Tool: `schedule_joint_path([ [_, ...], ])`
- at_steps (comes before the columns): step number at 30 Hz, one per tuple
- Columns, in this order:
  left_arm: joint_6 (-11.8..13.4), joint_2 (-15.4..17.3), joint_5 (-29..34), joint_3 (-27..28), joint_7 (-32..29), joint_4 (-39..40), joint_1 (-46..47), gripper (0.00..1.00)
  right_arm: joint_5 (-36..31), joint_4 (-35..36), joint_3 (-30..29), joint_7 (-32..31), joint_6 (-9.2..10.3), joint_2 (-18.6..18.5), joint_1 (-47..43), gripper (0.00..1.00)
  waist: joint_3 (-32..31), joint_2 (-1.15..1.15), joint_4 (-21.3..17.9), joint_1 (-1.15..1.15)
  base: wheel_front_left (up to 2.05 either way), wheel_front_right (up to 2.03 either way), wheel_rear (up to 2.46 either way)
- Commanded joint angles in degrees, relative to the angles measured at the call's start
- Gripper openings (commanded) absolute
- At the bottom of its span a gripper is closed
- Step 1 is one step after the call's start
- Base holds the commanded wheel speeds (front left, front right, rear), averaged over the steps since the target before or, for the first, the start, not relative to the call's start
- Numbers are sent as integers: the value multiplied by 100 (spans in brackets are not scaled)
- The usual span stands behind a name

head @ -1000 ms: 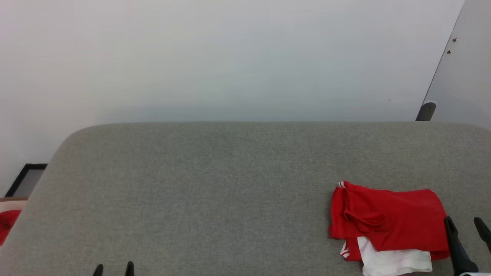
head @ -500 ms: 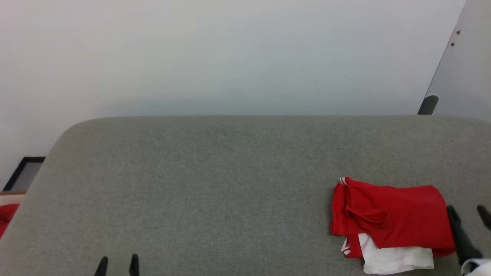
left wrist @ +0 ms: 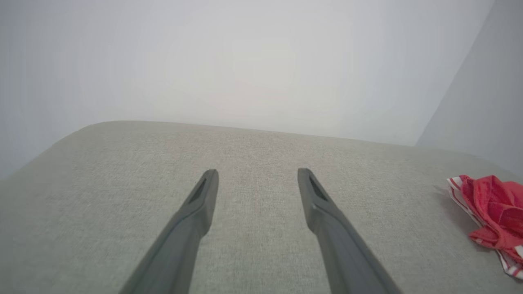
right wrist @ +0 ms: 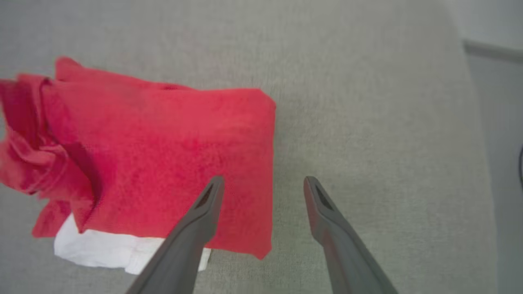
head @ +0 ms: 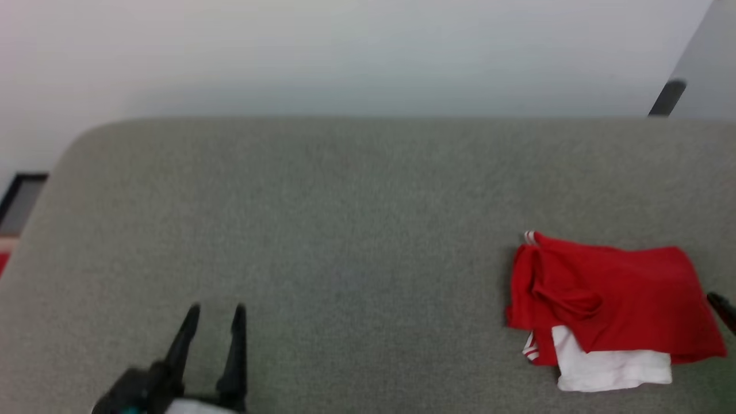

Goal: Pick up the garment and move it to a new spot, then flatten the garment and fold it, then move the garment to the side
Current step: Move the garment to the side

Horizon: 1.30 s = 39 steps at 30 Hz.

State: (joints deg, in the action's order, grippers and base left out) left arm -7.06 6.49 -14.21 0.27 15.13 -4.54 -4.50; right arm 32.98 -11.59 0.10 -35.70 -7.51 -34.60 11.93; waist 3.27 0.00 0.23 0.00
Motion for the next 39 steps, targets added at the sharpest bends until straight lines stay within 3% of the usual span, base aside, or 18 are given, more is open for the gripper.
schedule_joint_path([
  [1,-16,38,20,-67,-4,-42,213,100,145,-114,115,-317,5,-86,187,100,556,0,149,0,0,0,0],
  [7,-44,88,13,-323,-4,-232,867,100,504,-542,552,-1367,5,-338,719,100,1065,0,274,0,0,0,0],
  [14,-43,118,15,-575,-4,-384,1319,100,429,-1040,811,-1251,5,-254,1091,100,1460,0,327,0,0,0,0],
  [15,-43,131,3,-596,-5,-407,1355,100,434,-1090,851,-1182,5,-205,1110,49,1480,0,319,0,0,0,0],
  [16,-44,148,-8,-609,-4,-425,1388,100,445,-1121,917,-1114,5,-157,1121,4,1489,0,298,0,0,0,0],
  [17,-44,165,-15,-617,-4,-443,1417,100,480,-1139,961,-1029,5,-130,1129,0,1491,0,273,0,0,0,0],
  [22,-45,250,-42,-660,-4,-465,1500,100,633,-1209,889,-491,7,-97,1192,0,1429,0,50,0,0,0,0],
  [30,-46,480,-14,-859,-4,-350,1849,100,684,-1286,321,338,6,-345,1410,0,1600,0,-637,0,0,0,0],
  [39,-46,898,-19,-1362,-4,-398,2957,100,531,-1868,-296,1123,6,-473,1895,0,2121,0,-1265,0,0,0,0],
])
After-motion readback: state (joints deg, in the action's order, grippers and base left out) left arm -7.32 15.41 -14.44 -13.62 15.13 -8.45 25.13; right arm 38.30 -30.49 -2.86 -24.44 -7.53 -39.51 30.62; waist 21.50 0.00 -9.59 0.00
